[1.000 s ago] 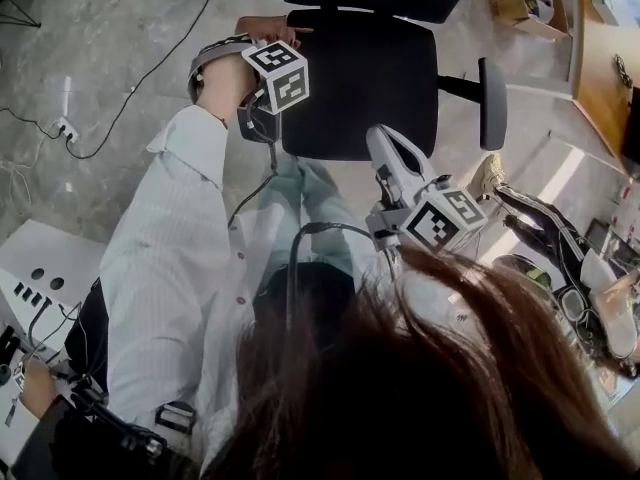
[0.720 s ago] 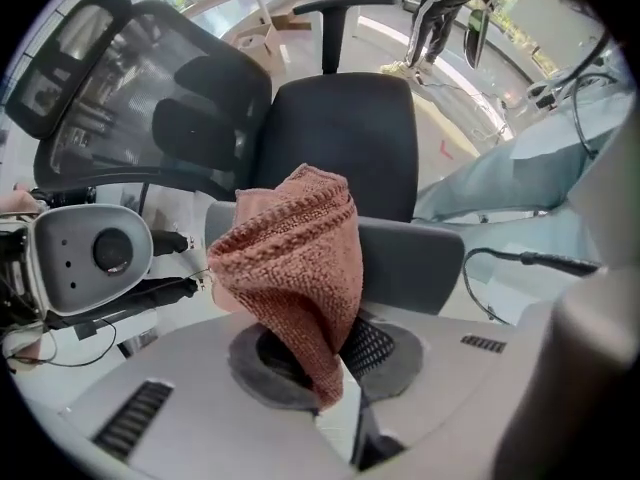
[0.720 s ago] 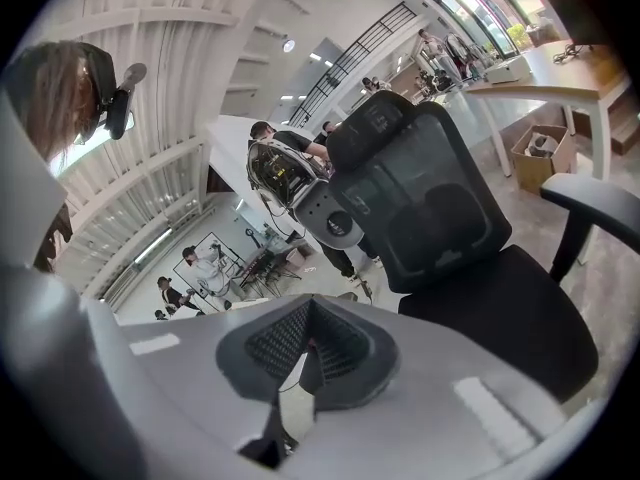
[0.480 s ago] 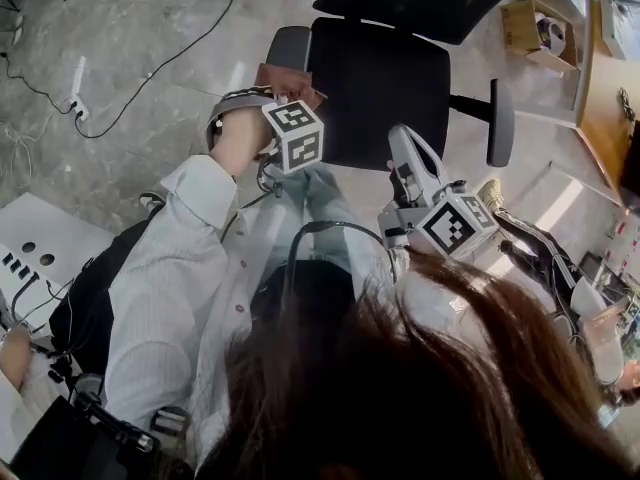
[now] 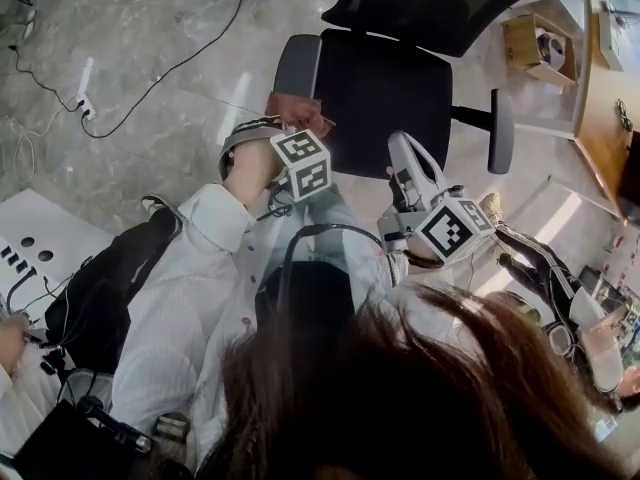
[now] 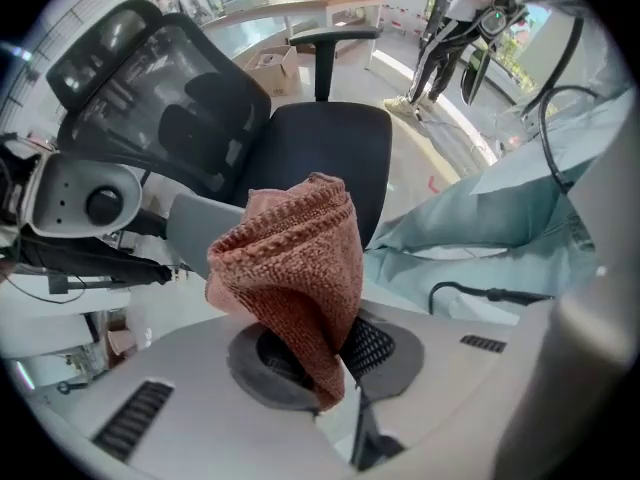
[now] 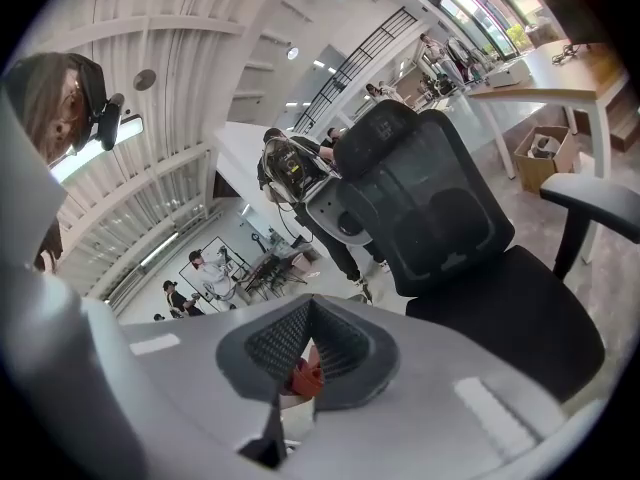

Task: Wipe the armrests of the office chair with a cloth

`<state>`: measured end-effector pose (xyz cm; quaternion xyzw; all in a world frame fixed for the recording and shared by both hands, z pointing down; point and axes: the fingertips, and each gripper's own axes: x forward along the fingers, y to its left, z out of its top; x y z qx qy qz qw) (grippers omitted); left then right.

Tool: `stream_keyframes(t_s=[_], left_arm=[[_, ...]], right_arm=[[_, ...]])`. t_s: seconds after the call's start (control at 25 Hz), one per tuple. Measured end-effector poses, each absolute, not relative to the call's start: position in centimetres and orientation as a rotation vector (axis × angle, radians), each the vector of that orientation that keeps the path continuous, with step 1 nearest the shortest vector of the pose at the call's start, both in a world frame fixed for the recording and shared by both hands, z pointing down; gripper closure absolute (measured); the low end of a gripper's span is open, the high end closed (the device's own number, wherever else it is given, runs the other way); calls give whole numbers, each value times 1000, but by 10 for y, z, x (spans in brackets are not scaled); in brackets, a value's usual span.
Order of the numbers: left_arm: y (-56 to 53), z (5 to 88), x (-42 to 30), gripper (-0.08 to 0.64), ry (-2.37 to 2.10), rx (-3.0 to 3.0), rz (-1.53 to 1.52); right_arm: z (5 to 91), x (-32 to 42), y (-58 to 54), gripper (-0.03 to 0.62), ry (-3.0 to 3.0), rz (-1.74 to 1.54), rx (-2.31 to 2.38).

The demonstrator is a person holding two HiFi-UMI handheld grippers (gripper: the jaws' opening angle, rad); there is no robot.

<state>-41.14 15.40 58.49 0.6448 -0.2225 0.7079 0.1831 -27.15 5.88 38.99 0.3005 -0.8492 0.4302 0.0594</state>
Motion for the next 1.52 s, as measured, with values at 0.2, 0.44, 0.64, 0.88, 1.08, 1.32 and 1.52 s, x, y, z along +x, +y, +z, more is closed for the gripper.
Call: stream_keyframes(t_s=[0.2,0.44,0.64,0.88,1.08,1.32,1.52], left_arm=[[157,585,-410,514,-673,1842,1948],[119,579,-435,514,-761,1816,1934],[81,587,-451,514,-739,1805,1985],[22,597,-470,514,-759,1784,2066],[-21,603,-487,514,-825,1750,2094],[-21,603,-487,514,-823,1720,2113],[14,599,-469,514,-770,1739,2225]], right_arm=[[394,-279,60,591,-2572,1299,888],[400,-288,64,591,-2547,1254,840],[400,-305,62,591,-2531,1184,796],[417,-304,71,591,-2476,1192,807],[429,-293,80,591,-2428,1232,849],[428,-276,76,591,-2420,1255,893],[426,-268,75,591,-2433,1278,897]])
